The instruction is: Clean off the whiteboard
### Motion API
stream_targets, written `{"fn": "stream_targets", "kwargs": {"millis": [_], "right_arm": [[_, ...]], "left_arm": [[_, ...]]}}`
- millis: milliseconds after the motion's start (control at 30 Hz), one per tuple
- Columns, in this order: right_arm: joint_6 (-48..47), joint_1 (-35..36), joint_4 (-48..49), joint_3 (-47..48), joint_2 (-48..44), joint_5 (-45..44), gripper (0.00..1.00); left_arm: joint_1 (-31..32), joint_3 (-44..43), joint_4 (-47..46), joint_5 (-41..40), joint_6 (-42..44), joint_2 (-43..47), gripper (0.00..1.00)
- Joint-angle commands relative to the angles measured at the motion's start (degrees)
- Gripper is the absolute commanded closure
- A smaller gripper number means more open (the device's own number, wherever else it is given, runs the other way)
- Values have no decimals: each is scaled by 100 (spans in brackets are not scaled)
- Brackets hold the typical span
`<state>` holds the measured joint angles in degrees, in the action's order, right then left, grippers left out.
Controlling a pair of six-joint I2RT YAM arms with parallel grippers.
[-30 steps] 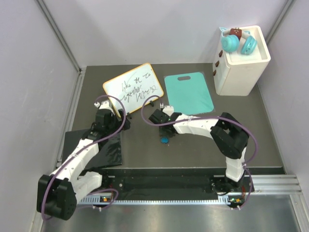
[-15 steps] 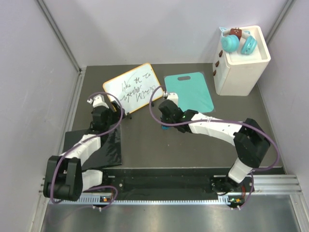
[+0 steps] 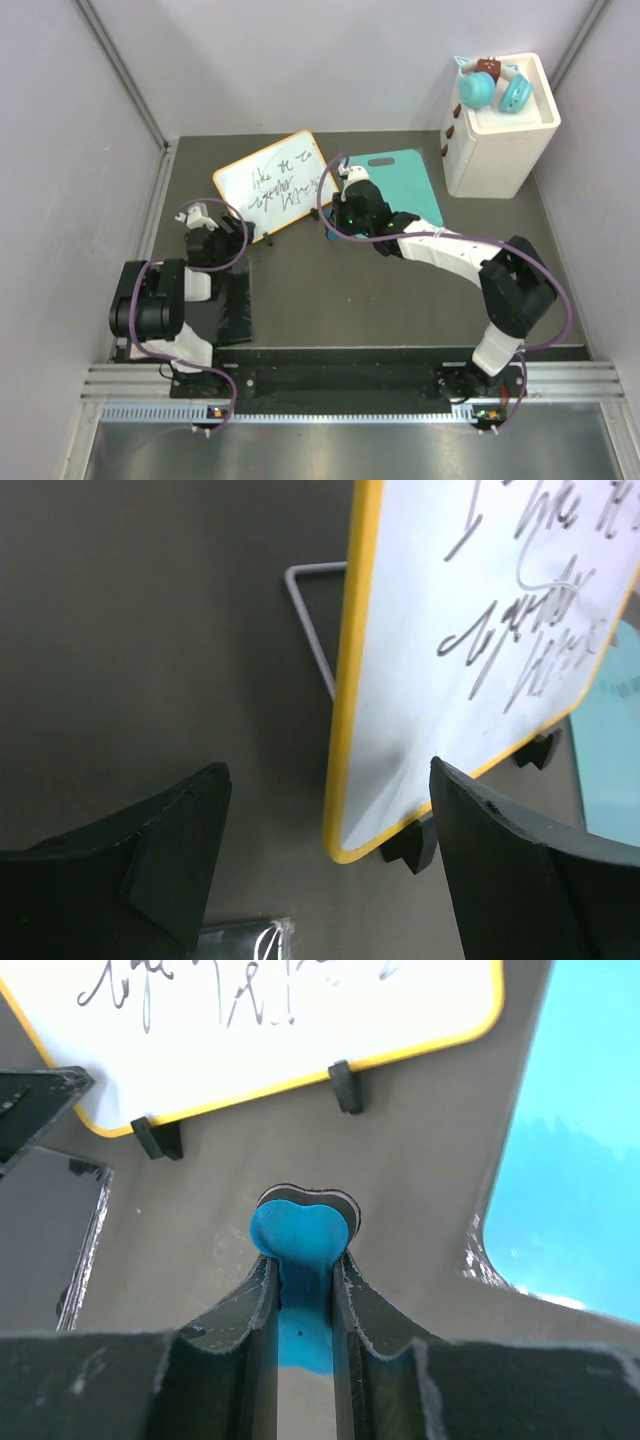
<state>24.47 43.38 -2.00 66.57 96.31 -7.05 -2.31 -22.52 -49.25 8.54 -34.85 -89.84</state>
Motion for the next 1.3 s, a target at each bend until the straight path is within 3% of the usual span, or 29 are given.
{"fn": "stream_targets", "kwargs": {"millis": [0, 67, 200, 300, 633, 767, 1133, 1267], "right_arm": [[-372, 22, 384, 558, 370, 326, 100], [-373, 13, 507, 629, 528, 388, 100], [-373, -4, 666, 910, 836, 582, 100], [-416, -48, 692, 1156, 1082, 678, 100], [-496, -127, 902, 1667, 1495, 512, 100], [-479, -206, 1210, 1842, 1732, 127, 100], [-276, -426, 1229, 2905, 2743, 116, 100], [-416, -444, 869, 3827, 3296, -50, 100]], "left_arm": [[-68, 160, -2137, 640, -241, -488, 17], [-112, 126, -2412, 807, -303, -674, 21], [-270, 20, -3183, 1159, -601, -1236, 42], [-393, 29, -3529, 1387, -874, -1527, 51], [-490, -6, -3767, 1704, -962, -1668, 74], [-490, -24, -3627, 1696, -962, -1633, 99], [-490, -51, -2915, 1687, -786, -1369, 100], [-490, -50, -2809, 1783, -813, -1369, 100]]}}
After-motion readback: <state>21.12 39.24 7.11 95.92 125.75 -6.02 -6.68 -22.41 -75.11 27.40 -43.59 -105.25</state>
